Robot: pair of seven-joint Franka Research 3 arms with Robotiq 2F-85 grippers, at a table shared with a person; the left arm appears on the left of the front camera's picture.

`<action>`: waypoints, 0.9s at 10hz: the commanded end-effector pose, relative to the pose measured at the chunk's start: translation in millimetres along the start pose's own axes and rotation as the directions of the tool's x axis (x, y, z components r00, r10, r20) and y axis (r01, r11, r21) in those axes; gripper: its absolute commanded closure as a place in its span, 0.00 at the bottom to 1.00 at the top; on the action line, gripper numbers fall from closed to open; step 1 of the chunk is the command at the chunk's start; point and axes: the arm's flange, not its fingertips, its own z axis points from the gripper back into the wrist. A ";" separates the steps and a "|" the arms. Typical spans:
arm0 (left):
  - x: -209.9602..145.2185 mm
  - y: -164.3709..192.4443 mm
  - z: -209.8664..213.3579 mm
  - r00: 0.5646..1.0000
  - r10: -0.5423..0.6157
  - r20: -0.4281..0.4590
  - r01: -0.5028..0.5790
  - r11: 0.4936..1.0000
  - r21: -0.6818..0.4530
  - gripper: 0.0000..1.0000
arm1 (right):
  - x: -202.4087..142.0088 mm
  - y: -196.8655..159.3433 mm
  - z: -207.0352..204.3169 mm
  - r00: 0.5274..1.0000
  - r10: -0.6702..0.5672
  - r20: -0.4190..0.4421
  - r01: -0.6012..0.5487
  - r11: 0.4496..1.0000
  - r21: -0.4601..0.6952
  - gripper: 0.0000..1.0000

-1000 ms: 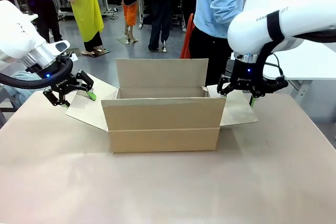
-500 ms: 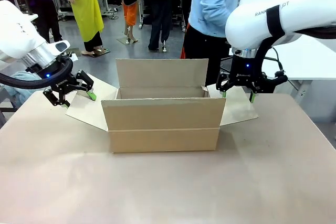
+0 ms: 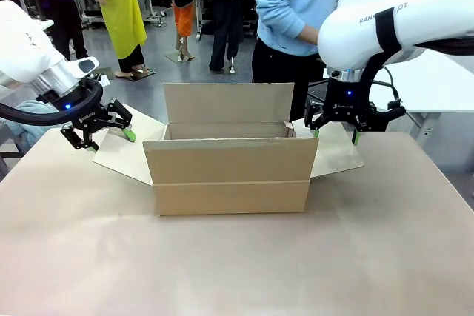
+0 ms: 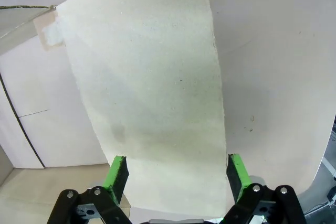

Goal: Pack the gift set into the box.
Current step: Lift both hands away from the flaps of the Package Box.

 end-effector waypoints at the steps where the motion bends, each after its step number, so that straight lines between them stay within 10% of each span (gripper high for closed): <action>1: -1.0 0.0 1.7 1.000 0.006 0.000 -0.006 1.000 0.017 0.00 | 0.0 1.6 1.3 1.000 -0.022 0.011 0.022 1.000 -0.022 0.00; 9: -1.0 0.0 1.7 1.000 0.006 0.000 -0.006 1.000 0.017 0.00 | 0.0 1.6 1.3 1.000 -0.022 0.011 0.022 1.000 -0.022 0.00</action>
